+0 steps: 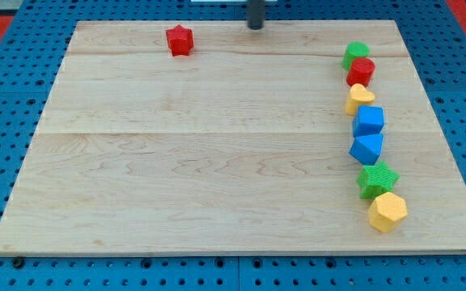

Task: Place the green circle parallel right to the red star

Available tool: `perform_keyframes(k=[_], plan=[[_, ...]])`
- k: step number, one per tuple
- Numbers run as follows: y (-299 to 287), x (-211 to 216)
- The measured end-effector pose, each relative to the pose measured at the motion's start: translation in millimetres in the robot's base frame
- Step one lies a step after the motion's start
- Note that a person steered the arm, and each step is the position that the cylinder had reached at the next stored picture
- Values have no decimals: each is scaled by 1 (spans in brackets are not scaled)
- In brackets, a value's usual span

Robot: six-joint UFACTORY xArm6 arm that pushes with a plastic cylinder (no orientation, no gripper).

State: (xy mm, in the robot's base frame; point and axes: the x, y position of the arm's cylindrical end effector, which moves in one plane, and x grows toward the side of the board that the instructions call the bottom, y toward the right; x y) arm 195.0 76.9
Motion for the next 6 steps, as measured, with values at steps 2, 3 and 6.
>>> perform_keyframes(k=[2, 3, 6], plan=[[155, 25], [199, 75], [-18, 113]])
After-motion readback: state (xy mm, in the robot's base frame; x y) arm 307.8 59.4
